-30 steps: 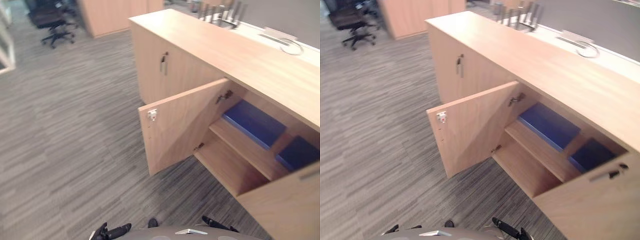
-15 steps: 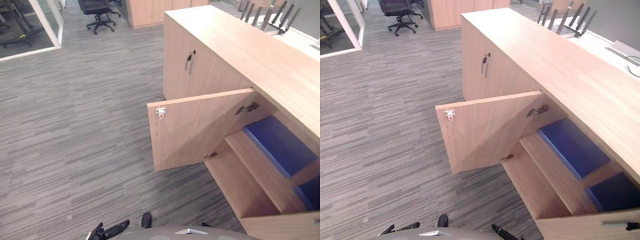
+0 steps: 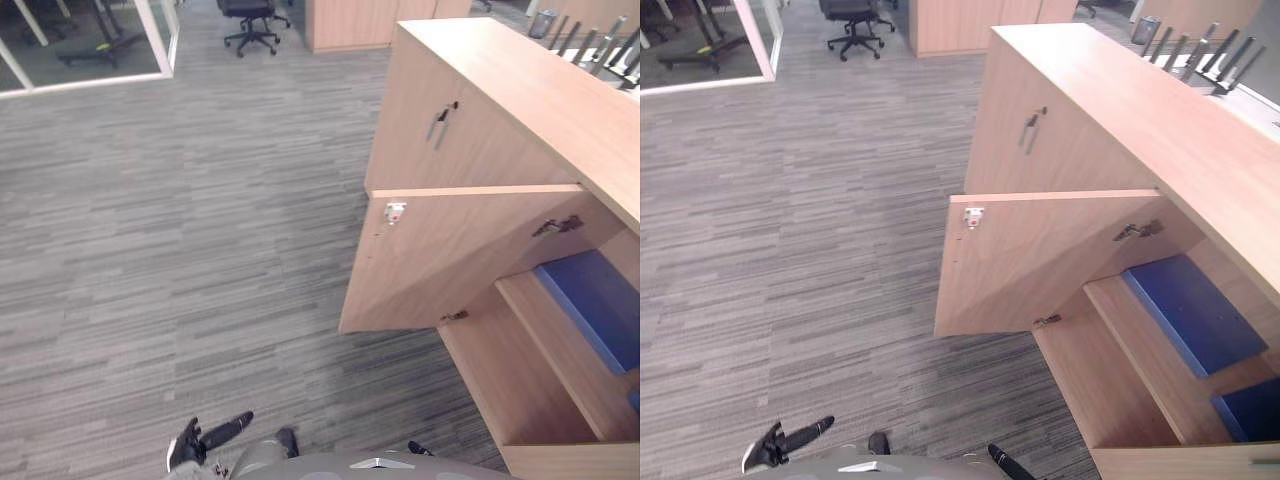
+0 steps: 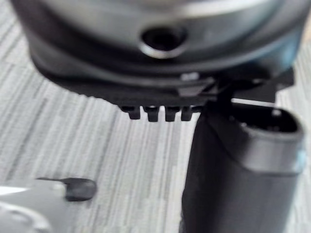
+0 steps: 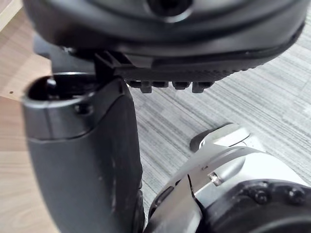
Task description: Walk over to the cabinet, pick up the folder, carry it to the office cabinet, place the folder inside the office cabinet, then close the office cabinet door
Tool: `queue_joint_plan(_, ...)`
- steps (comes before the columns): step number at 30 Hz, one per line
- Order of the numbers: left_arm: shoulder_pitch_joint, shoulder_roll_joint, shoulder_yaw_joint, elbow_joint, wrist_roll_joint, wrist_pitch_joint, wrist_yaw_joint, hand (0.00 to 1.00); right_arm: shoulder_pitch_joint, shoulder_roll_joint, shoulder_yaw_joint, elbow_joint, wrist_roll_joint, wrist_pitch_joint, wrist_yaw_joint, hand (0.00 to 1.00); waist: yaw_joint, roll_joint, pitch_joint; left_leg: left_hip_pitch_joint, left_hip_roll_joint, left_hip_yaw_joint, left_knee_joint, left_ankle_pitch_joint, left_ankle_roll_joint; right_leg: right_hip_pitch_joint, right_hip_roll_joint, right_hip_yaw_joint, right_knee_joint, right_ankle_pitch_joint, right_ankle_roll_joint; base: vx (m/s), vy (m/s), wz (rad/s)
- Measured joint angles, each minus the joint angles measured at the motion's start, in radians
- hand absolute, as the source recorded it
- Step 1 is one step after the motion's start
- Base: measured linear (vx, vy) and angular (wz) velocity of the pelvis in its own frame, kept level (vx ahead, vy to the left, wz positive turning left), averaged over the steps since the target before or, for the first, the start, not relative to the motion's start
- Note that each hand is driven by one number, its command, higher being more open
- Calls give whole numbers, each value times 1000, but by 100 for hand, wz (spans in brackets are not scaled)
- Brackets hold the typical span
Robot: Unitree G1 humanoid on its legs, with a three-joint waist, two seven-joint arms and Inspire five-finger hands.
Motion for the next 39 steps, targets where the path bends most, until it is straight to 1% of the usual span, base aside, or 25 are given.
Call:
queue_joint_plan(2,1,11,-2,-94,0,11,0,100,2,-3,3,-1,0,0,-2,100,-2,6,-2,37,-21,-4,-88,43,5,-4,14,18,-13,32,-2,-2,73,11)
queue_joint_plan(3,1,14,-4,-154,0,17,0,100,6,-9,9,-2,0,0,-3,100,-4,19,-9,49,-24,-6,-101,51,10,4,19,29,-14,40,-1,57,65,7)
queue_joint_plan(4,1,17,-4,-185,0,20,0,100,8,-11,11,-3,0,0,-2,100,-4,24,-10,57,-25,-4,-101,51,10,10,20,36,-15,43,-3,99,58,-6)
queue_joint_plan(5,1,24,-11,-244,0,27,0,100,17,-18,21,-3,0,0,-2,100,-3,33,-23,64,-26,1,-101,50,14,15,21,49,-16,45,-3,81,25,-12)
queue_joint_plan(7,-1,55,-47,-343,0,27,0,100,28,-19,38,-5,-1,2,0,100,-4,42,-38,79,-26,12,-101,45,21,28,23,54,-25,46,-3,87,4,-17)
queue_joint_plan(8,-4,59,-57,-369,0,27,1,100,29,-20,45,-6,-1,2,0,100,-4,37,-44,82,-26,16,-101,45,23,32,23,57,-32,46,-4,106,-24,-23)
queue_joint_plan(10,-32,71,-98,-432,13,27,2,100,33,-28,60,-9,-1,2,1,100,-4,45,-47,95,-24,32,-101,45,25,47,27,75,-51,47,-6,81,-30,-24)
queue_joint_plan(12,-74,72,-160,-472,87,27,10,100,34,-35,65,-12,0,2,6,100,-14,54,-48,111,-17,51,-101,46,26,55,32,85,-53,46,-8,56,-40,-24)
queue_joint_plan(13,-86,72,-180,-479,111,27,17,100,33,-36,69,-12,0,2,8,100,-19,55,-49,113,-15,54,-101,46,26,56,34,89,-53,45,-9,49,-52,-19)
queue_joint_plan(14,-117,77,-227,-484,163,27,27,100,33,-37,77,-14,0,1,10,100,-29,55,-49,118,-12,58,-101,46,26,57,38,97,-53,44,-11,31,-47,-22)
queue_joint_plan(16,-161,92,-311,-484,244,27,32,100,33,-37,77,-14,0,1,15,100,-35,54,-48,127,-2,75,-101,45,25,57,45,112,-54,48,-18,11,-48,-34)
queue_joint_plan(17,-193,103,-368,-484,284,26,32,100,33,-37,77,-14,0,1,19,100,-44,54,-48,129,4,80,-101,45,24,56,52,119,-59,52,-23,2,-57,-31)
queue_joint_plan(18,-209,109,-395,-484,310,25,33,100,33,-36,77,-14,0,1,20,100,-51,53,-48,129,6,84,-101,44,23,56,53,124,-63,52,-24,-12,-77,-39)
queue_joint_plan(19,-251,132,-472,-484,369,24,30,100,32,-35,77,-15,1,0,25,100,-65,52,-48,130,13,104,-101,43,20,47,60,139,-65,54,-26,-16,-51,-33)
queue_joint_plan(22,-307,158,-551,-480,438,14,16,100,33,-35,76,-15,1,-1,25,100,-88,51,-47,133,22,118,-101,43,17,38,63,164,-65,56,-28,-14,-39,-31)
queue_joint_plan(24,-352,171,-602,-476,473,0,9,100,35,-34,74,-13,11,-1,25,100,-94,52,-44,140,28,132,-101,43,13,35,67,183,-65,59,-28,-86,-86,-52)
queue_joint_plan(25,-474,248,-700,-382,512,-19,-3,100,39,-18,56,-12,42,-5,24,100,-117,37,-28,128,33,161,-100,46,10,3,76,219,-66,80,-15,-144,-121,-53)
queue_joint_plan(30,-478,249,-702,-380,512,-19,-3,100,40,-17,56,-10,42,-5,24,100,-125,37,-28,128,35,162,-100,50,8,1,78,220,-65,83,-16,-28,-21,-8)
queue_joint_plan(31,-496,248,-708,-362,511,-16,-2,100,41,-17,54,-8,42,-5,25,100,-125,38,-27,127,37,165,-100,50,8,0,78,221,-66,86,-16,-28,-9,-5)
queue_joint_plan(32,-538,245,-716,-319,512,-8,-2,100,42,-18,51,-8,42,-6,25,100,-125,40,-26,127,38,171,-100,50,7,-4,79,231,-66,91,-14,-41,7,-21)
queue_joint_plan(34,-591,231,-735,-302,508,64,25,100,41,-18,46,-11,47,-7,25,100,-135,42,-26,125,43,193,-98,50,7,-18,81,263,-61,104,-13,-51,24,-27)
queue_joint_plan(35,-619,196,-735,-281,488,114,75,100,47,-19,38,-11,59,-6,26,100,-140,45,-25,122,43,197,-100,49,7,-26,81,272,-54,111,-9,-63,34,-12)
queue_joint_plan(37,-633,164,-745,-264,386,119,106,100,55,-21,18,-12,72,-2,20,100,-134,48,-26,107,37,191,-100,49,9,-45,77,270,-48,124,3,-69,44,-2)
queue_joint_plan(39,-635,164,-790,-267,375,117,120,100,60,-20,16,-11,75,-1,12,100,-135,48,-26,100,29,192,-99,47,12,-51,74,271,-49,133,10,-63,47,6)
